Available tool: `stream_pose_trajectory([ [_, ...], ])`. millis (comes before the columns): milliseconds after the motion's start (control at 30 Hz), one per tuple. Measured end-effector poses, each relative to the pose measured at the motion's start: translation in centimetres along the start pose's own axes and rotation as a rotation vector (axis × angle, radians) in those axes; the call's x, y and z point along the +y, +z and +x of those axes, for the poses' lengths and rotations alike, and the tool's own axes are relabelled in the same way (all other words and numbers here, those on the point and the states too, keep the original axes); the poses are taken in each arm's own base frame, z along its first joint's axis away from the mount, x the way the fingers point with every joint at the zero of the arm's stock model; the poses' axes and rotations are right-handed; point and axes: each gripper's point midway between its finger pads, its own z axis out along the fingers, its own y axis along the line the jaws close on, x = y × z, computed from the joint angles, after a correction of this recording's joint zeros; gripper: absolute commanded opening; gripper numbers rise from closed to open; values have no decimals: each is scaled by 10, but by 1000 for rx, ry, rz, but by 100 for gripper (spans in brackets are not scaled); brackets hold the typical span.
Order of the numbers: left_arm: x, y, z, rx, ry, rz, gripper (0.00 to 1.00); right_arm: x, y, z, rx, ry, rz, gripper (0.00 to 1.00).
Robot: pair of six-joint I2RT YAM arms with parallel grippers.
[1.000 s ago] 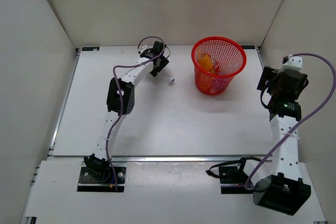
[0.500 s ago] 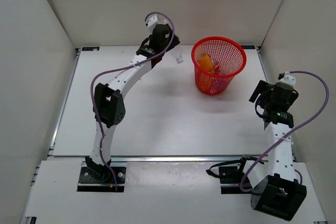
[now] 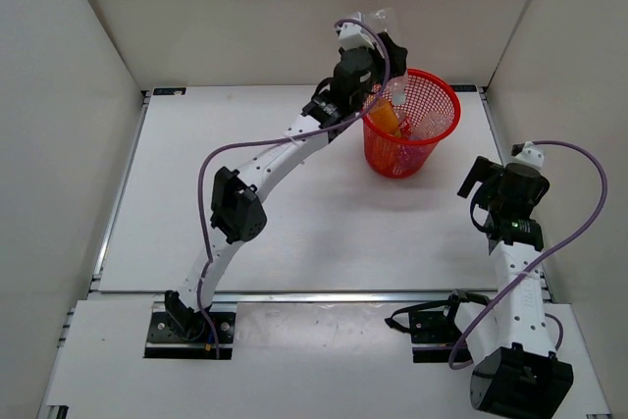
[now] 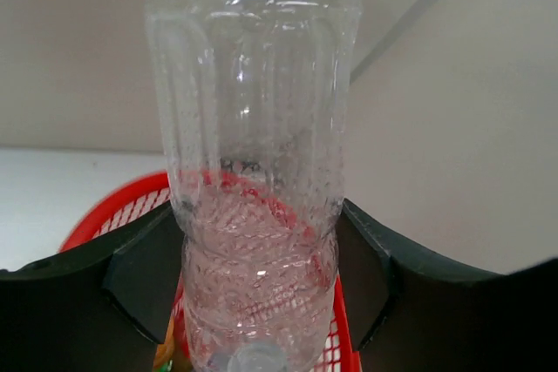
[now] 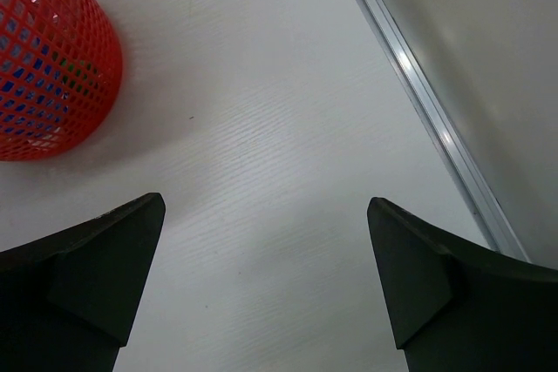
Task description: Put the plastic bottles in the bin
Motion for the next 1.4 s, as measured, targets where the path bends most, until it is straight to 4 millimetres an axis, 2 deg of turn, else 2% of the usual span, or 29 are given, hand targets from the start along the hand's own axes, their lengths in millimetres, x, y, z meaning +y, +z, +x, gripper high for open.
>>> stream_pose_trajectory([
  [100,11,0,43,73,47,-26,85,1,-1,0,-4,-10,3,99],
  [200,14,-3,67,121,88,-35,89,-1,-2,-2,-13,-14,17,100],
  [267,10,-6,73,132,119,-26,98,-2,-3,-3,-20,-21,24,99],
  [367,2,-18,69,144,159,-13,99,0,-4,-4,-27,-28,26,99],
  [467,1,-42,55,174,190,-18,98,0,-5,-3,-27,-19,29,99],
  [567,11,-80,29,208,218,-53,99,3,-5,-2,-22,-7,14,100],
  [633,29,-112,5,228,236,-104,99,7,-4,2,-2,-12,-2,99],
  [700,56,-148,-19,247,244,-173,98,9,-2,12,54,-23,-7,99],
  [800,115,-208,-42,274,253,-307,98,11,1,29,160,-38,-17,100],
  [900,210,-294,-38,355,242,-523,99,17,-6,42,268,-32,-59,99],
  [1000,306,-384,-31,425,209,-815,98,23,-12,40,326,-19,-95,99],
  [1033,325,-411,-31,434,202,-898,98,23,-14,40,340,-19,-93,99],
  [1067,333,-434,-30,442,198,-947,99,24,-16,41,356,-24,-92,99],
  [1133,330,-460,-37,424,203,-964,99,27,-20,50,404,-38,-88,99],
  [1267,320,-477,-61,325,205,-948,99,27,-28,69,510,-36,-83,99],
  [1400,316,-481,-57,343,210,-930,99,29,-38,75,505,-24,-97,100],
])
